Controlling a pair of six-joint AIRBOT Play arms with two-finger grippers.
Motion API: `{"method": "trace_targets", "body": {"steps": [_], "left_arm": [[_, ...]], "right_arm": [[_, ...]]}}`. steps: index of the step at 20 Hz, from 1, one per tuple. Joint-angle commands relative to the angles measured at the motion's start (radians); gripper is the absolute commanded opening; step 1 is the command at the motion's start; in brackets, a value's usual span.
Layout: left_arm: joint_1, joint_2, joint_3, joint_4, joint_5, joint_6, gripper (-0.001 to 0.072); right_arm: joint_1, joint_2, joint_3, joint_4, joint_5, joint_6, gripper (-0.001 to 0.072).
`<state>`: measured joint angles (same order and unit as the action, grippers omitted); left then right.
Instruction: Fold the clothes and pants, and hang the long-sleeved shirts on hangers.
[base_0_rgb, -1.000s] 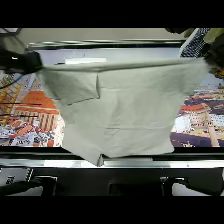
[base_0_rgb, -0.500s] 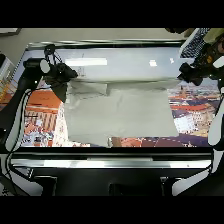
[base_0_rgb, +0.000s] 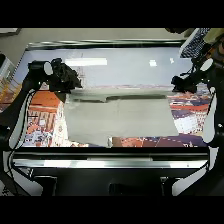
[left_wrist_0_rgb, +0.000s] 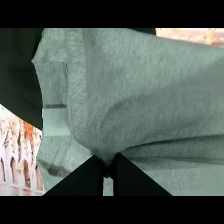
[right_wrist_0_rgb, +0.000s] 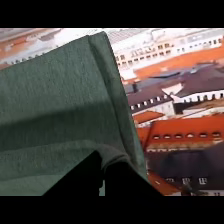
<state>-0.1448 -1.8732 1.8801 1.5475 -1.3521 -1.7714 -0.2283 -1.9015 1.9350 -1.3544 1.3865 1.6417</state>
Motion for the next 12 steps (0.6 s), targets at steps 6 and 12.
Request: {"method": "trace_targets", "body": {"steps": [6,12], "left_arm": [[0.000,-0.028,-0.002,-0.060,-0.208,0.003,0.0019],[0.000,-0.092,-0.002,-0.100,-0.263,0.003,0.0019]], "right_arm": [[0.003,-0.066,-0.001,-0.025,0.190,0.024,0.0031],[0.003,-0.107,-0.001,-0.011,0.256,0.026,0.0031]]}}
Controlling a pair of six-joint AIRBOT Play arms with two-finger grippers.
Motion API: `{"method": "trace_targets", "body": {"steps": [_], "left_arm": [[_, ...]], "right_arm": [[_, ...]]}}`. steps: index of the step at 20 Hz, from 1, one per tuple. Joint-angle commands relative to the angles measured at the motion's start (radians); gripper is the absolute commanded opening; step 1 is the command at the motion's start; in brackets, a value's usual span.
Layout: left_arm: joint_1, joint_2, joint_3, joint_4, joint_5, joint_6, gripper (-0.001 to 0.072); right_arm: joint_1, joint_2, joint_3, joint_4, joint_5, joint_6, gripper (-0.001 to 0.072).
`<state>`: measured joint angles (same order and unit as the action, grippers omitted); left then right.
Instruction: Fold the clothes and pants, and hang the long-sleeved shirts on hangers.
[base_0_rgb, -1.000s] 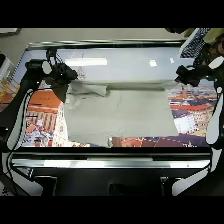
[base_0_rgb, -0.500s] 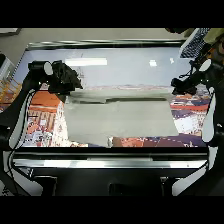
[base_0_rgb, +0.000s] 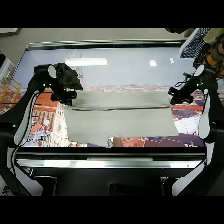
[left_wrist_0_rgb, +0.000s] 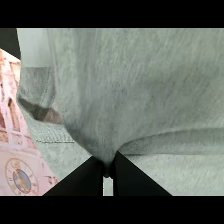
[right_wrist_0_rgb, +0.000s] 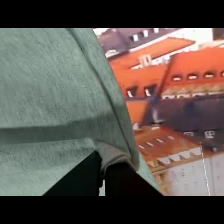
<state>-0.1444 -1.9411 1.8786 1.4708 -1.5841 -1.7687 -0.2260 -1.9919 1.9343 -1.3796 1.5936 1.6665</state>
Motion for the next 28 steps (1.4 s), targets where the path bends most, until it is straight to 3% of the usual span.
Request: {"method": "trace_targets", "body": {"steps": [1,4,5,6,8,9,10,12,16,20,23,25,28], "left_arm": [[0.000,-0.027,0.000,-0.024,-0.031,0.000,0.0019],[-0.001,-0.032,0.000,-0.024,-0.031,0.000,0.0020],[0.000,-0.035,0.000,-0.024,-0.031,0.000,0.0020],[0.000,-0.037,0.000,-0.024,-0.030,0.000,0.0028],[0.002,-0.032,0.002,-0.023,-0.031,0.016,0.0217],[0.006,-0.018,0.003,-0.013,-0.039,0.048,0.0291],[0.011,0.006,0.003,0.014,-0.057,0.085,0.0336],[0.041,0.081,-0.008,0.047,-0.090,0.121,0.0336],[0.161,0.323,-0.262,-0.067,-0.022,0.183,0.0336],[0.237,0.644,-0.837,-0.097,0.205,0.197,0.0335],[0.249,0.843,-1.178,-0.229,0.402,0.200,0.0335],[0.248,0.901,-1.296,-0.330,0.473,0.230,0.0335],[0.247,0.903,-1.377,-0.505,0.540,0.346,0.0335]], "right_arm": [[0.001,-0.021,0.000,0.014,0.063,0.001,0.0031],[0.001,-0.033,0.000,0.013,0.108,0.001,0.0035],[0.001,-0.039,0.000,0.014,0.117,0.001,0.0098],[0.001,-0.043,0.000,0.015,0.125,0.002,0.0221],[0.001,-0.037,0.000,0.016,0.145,0.001,0.0357],[0.000,-0.023,0.000,0.014,0.158,-0.016,0.0475],[-0.003,0.002,0.000,0.007,0.157,-0.046,0.0488],[-0.032,0.079,0.000,0.020,0.104,-0.075,0.0486],[-0.156,0.201,-0.020,0.148,0.085,-0.127,0.0479],[-0.208,0.318,-0.210,0.209,0.071,-0.144,0.0478],[-0.200,0.411,-0.387,0.237,0.016,-0.169,0.0478],[-0.200,0.472,-0.489,0.235,-0.031,-0.172,0.0478],[-0.200,0.555,-0.610,0.243,-0.082,-0.183,0.0478]]}}
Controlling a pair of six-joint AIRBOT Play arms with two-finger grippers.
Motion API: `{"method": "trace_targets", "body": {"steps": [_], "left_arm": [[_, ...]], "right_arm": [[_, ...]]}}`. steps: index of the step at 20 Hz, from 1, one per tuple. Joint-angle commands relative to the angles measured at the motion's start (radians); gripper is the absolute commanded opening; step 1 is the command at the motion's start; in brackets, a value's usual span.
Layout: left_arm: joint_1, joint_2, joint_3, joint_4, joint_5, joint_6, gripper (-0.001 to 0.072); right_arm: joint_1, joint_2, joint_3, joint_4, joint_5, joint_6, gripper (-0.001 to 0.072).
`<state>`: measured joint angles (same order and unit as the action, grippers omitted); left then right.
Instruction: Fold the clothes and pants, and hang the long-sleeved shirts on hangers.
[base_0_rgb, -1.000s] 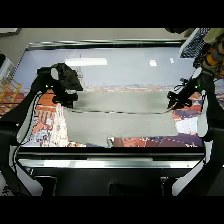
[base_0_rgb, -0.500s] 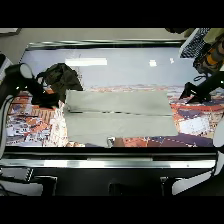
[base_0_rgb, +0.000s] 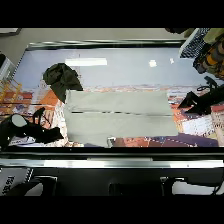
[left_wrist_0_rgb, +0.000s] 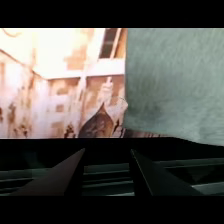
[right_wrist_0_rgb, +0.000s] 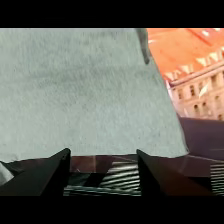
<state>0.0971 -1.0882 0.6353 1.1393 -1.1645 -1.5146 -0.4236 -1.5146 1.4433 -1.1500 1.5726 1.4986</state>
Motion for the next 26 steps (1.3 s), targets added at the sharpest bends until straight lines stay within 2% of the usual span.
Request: {"method": "trace_targets", "body": {"steps": [1,5,9,16,19,22,23,24,26], "left_arm": [[0.005,0.049,-0.139,-0.190,0.150,0.102,0.0335],[0.008,0.050,-0.138,-0.190,0.239,0.102,0.0335],[0.007,0.049,-0.138,-0.190,0.320,0.102,0.0335],[0.007,-0.047,-0.139,-0.197,0.330,0.109,0.0335],[0.006,-0.053,-0.139,-0.280,0.344,0.183,0.0333],[0.005,-0.059,-0.139,-0.294,0.340,0.184,0.0299],[0.005,-0.059,-0.139,-0.294,0.327,0.185,0.0220],[0.005,-0.059,-0.139,-0.294,0.320,0.185,0.0176],[0.005,-0.059,-0.140,-0.294,0.315,0.202,0.0177]], "right_arm": [[-0.002,0.101,-0.147,0.013,-0.068,-0.019,0.0478],[-0.002,0.166,-0.198,0.012,-0.056,-0.060,0.0478],[-0.004,0.219,-0.198,-0.005,-0.136,-0.098,0.0478],[-0.004,0.219,-0.199,-0.006,-0.160,-0.097,0.0478],[-0.004,0.219,-0.200,-0.001,-0.161,-0.103,0.0478],[-0.004,0.219,-0.238,0.052,-0.158,-0.154,0.0478],[-0.004,0.219,-0.271,0.067,-0.158,-0.167,0.0478],[-0.005,0.219,-0.308,0.074,-0.161,-0.172,0.0478],[-0.047,0.219,-0.351,0.100,-0.204,-0.166,0.0480]]}}
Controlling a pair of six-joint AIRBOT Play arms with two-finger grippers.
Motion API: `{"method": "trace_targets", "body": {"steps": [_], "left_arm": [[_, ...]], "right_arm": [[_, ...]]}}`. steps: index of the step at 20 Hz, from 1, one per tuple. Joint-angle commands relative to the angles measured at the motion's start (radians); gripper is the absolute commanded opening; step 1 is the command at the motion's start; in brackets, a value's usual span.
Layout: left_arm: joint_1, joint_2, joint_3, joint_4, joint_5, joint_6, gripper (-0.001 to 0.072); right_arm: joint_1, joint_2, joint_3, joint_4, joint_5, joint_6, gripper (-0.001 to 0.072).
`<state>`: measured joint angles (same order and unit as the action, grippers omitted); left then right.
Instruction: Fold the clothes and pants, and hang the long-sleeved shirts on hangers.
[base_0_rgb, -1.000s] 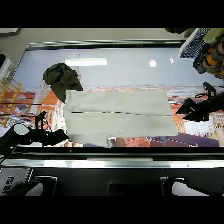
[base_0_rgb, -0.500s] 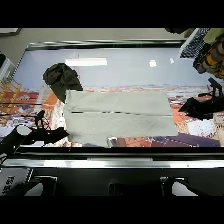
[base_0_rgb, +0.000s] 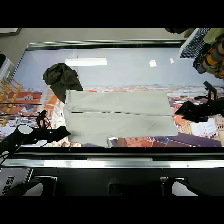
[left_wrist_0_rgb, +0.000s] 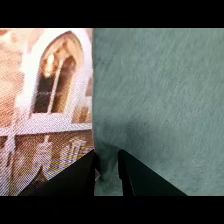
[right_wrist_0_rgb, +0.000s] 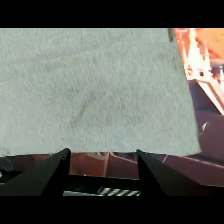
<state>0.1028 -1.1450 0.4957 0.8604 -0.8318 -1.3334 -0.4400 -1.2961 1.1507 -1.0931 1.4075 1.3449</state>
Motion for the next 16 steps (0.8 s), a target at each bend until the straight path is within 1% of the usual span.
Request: {"method": "trace_targets", "body": {"steps": [1,2,4,5,6,9,12,16], "left_arm": [[0.000,-0.002,0.000,-0.016,-0.024,0.026,0.0177],[0.000,-0.002,0.000,-0.015,-0.027,0.026,0.0177],[0.000,-0.002,0.000,-0.015,-0.037,0.026,0.0172],[0.000,-0.002,0.000,-0.015,-0.043,0.026,0.0045],[0.000,-0.002,0.000,-0.015,-0.048,0.026,0.0020],[0.000,-0.002,0.000,-0.015,-0.050,0.026,0.0020],[0.000,-0.002,0.000,-0.016,-0.062,0.025,0.0020],[0.000,-0.001,0.001,-0.015,-0.069,0.026,0.0020]], "right_arm": [[-0.069,0.000,-0.060,0.065,-0.068,0.001,0.0484],[-0.114,0.000,-0.060,0.078,-0.090,0.014,0.0487],[-0.184,-0.019,-0.060,0.076,-0.084,0.016,0.0488],[-0.200,-0.047,-0.060,0.076,-0.055,0.004,0.0509],[-0.199,-0.082,-0.060,0.076,-0.025,-0.016,0.0546],[-0.196,-0.194,-0.060,0.087,0.003,-0.037,0.0547],[-0.196,-0.253,-0.061,0.081,0.016,-0.085,0.0545],[-0.196,-0.260,-0.108,-0.035,0.009,-0.089,0.0535]]}}
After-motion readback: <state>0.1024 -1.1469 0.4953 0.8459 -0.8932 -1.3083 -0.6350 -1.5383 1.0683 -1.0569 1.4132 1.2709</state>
